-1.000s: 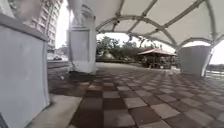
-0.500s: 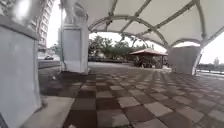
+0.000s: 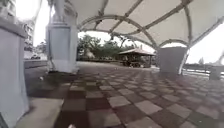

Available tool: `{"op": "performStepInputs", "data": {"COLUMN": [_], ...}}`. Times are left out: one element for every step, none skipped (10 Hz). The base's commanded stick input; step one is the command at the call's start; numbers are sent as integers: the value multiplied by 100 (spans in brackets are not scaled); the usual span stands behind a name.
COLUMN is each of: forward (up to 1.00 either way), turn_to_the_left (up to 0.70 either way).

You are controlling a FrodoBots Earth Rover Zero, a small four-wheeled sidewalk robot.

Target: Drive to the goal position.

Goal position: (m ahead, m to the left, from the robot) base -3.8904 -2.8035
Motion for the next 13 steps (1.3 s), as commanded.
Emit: {"op": "performStepInputs", "data": {"forward": [0,0,0,0,0,0,0,0,0,0,0,0,0], "turn_to_the_left": [-70,-70,-70,-70,-70,-70,-70,-70,-70,-70,-70,-70,-70]}}
